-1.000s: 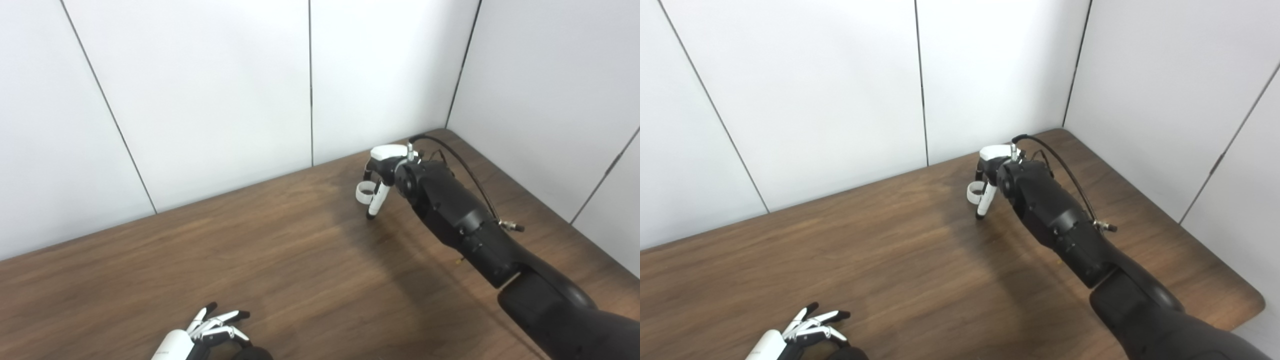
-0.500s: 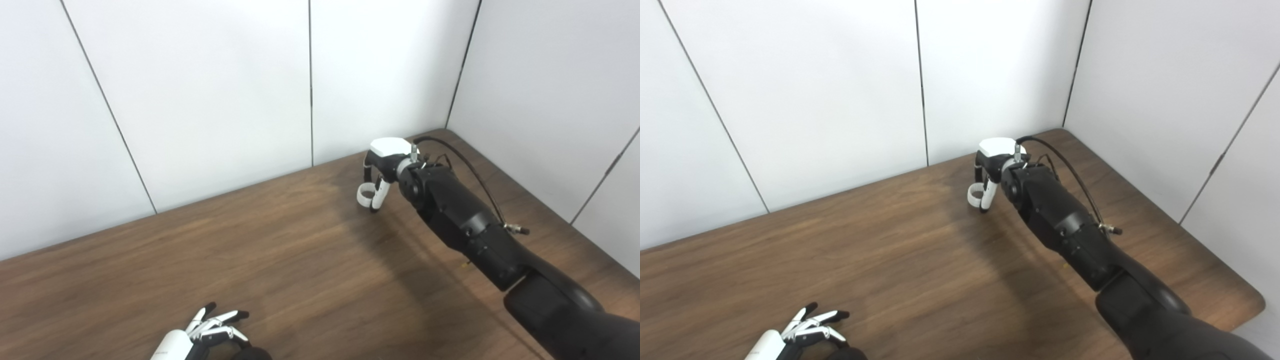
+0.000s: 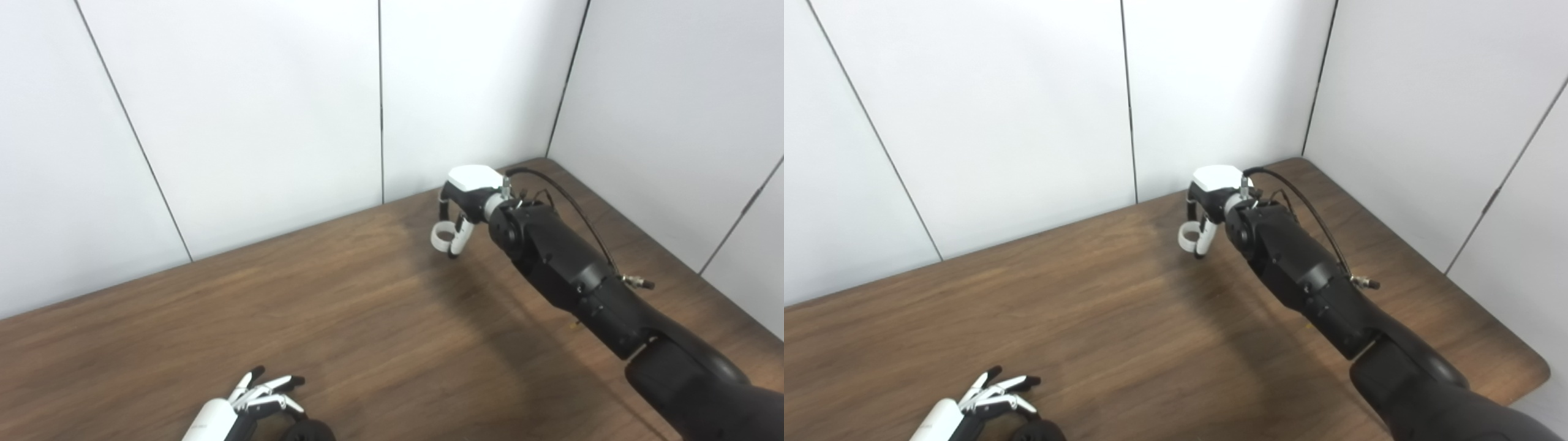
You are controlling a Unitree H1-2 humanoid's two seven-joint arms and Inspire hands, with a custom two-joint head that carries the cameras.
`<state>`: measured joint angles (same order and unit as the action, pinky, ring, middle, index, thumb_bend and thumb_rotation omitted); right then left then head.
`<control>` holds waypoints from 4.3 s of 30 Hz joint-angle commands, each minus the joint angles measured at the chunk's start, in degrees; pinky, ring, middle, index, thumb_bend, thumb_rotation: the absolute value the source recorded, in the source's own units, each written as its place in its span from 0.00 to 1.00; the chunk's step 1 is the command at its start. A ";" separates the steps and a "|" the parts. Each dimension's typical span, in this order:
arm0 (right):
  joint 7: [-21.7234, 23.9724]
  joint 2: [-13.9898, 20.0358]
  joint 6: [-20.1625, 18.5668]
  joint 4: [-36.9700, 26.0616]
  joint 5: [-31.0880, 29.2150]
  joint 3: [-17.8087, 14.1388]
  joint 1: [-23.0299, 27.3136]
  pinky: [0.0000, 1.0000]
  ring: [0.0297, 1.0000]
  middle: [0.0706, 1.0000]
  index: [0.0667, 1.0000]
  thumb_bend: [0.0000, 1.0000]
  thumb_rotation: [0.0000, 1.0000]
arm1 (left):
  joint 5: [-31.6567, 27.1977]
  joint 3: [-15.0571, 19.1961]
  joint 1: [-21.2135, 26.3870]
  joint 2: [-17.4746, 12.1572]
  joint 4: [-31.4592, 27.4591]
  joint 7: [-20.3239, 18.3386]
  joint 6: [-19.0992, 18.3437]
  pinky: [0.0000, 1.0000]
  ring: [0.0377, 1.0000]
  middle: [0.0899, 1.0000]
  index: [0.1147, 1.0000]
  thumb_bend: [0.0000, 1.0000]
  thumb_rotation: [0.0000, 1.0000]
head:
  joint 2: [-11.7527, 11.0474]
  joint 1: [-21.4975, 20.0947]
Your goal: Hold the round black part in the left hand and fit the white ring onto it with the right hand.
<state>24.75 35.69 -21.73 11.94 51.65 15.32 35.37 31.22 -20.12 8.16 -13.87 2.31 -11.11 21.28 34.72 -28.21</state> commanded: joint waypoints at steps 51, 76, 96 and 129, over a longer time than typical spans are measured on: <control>16.16 -7.88 10.91 -42.47 -8.69 3.31 -5.86 0.96 1.00 0.92 0.44 0.52 0.13 | 7.58 -2.12 7.17 8.22 -0.61 2.56 -10.39 1.00 0.83 0.83 0.41 0.51 0.05 | 9.65 19.16; 21.93 -9.97 9.96 -43.74 -3.55 4.47 -8.65 1.00 1.00 0.94 0.44 0.52 0.13 | 7.37 -2.27 5.82 7.95 -1.94 2.25 -10.84 1.00 0.84 0.84 0.41 0.51 0.05 | 9.67 18.73; 25.22 -9.30 11.12 -44.42 -5.12 3.73 -6.96 1.00 1.00 0.94 0.45 0.52 0.13 | 7.61 -2.67 5.63 8.39 -1.42 3.03 -10.55 1.00 0.83 0.83 0.41 0.51 0.05 | 9.61 19.39; 25.29 -10.16 11.95 -44.74 -5.51 3.78 -8.20 1.00 1.00 0.94 0.44 0.52 0.14 | 14.36 -5.43 6.20 6.20 0.38 7.71 -8.37 1.00 0.85 0.84 0.41 0.51 0.05 | 10.13 19.84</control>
<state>51.13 25.55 -10.75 -30.54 46.15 19.82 25.57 45.07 -25.56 12.53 -7.72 3.63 -5.22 11.48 44.82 -8.35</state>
